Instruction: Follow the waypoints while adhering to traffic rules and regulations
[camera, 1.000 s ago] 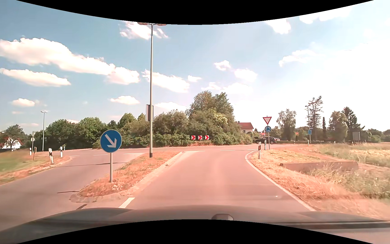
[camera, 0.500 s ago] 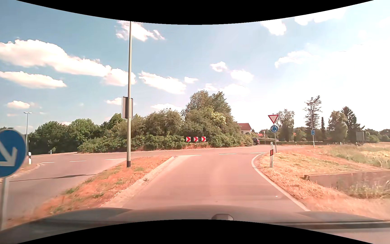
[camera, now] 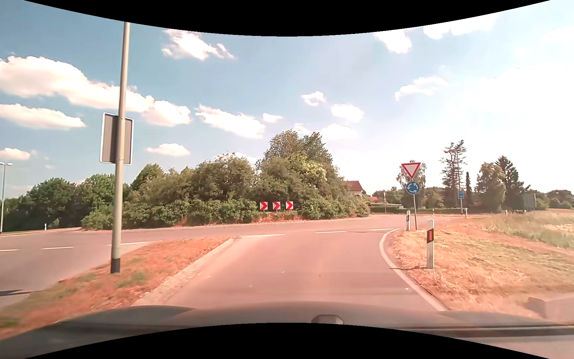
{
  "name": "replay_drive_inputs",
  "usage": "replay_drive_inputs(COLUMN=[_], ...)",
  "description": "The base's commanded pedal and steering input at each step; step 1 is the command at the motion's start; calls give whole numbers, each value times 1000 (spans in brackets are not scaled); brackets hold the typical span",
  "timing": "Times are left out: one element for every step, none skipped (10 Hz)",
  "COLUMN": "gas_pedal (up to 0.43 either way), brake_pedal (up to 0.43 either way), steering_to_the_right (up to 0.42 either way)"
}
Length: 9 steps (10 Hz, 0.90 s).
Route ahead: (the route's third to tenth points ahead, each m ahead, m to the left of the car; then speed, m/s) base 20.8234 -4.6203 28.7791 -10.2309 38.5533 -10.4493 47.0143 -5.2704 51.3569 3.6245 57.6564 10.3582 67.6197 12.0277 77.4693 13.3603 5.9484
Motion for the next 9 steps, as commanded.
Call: replay_drive_inputs(gas_pedal=[118, 98, 98, 98, 98, 98, 98, 98, 98], brake_pedal=[0, 0, 0, 0, 0, 0, 0, 0, 0], steering_to_the_right=[69, 75, 81, 89, 93, 99, 104, 109, 110])
